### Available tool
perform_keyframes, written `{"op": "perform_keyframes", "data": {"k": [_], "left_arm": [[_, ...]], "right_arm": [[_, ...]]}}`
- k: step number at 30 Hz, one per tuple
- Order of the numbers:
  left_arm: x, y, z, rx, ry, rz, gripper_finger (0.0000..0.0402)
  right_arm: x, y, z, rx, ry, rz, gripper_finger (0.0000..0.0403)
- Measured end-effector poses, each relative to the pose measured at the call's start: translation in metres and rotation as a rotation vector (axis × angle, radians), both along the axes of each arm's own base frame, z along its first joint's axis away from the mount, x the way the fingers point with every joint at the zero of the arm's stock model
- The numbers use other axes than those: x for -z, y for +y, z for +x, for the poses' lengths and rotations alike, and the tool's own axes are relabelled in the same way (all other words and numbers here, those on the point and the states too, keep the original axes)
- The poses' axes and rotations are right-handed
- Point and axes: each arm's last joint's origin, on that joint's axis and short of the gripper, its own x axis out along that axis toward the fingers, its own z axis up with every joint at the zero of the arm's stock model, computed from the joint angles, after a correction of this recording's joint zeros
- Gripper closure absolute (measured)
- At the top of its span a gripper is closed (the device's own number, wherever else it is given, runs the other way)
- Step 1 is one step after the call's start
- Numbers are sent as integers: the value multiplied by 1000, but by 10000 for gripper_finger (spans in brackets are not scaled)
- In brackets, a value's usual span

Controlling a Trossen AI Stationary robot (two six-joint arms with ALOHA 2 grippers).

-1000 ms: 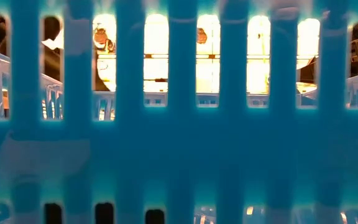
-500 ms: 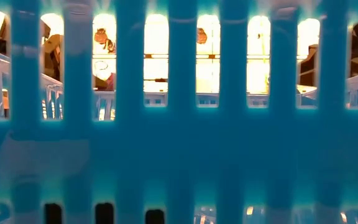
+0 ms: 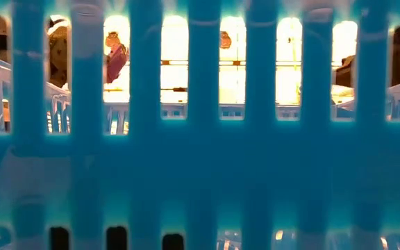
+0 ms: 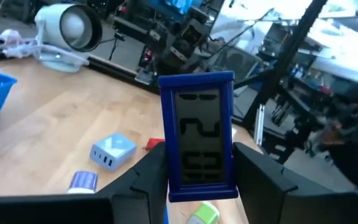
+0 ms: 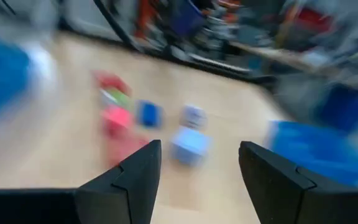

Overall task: Pick & Place Office items
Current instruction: Put the purple digital timer into the bottom blue bin

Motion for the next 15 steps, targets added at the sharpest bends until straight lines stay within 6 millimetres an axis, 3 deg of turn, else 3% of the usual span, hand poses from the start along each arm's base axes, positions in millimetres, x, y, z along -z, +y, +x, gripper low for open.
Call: {"op": "perform_keyframes", "data": {"k": [4,15], "left_arm": [[-2,-7,3,25,-4,81,246],[-1,-15,5,27,2,298,242]], "right_arm": [[-10,4,1,-100,-96,242,198],[-27,4,2,-141,-269,325,199]]}}
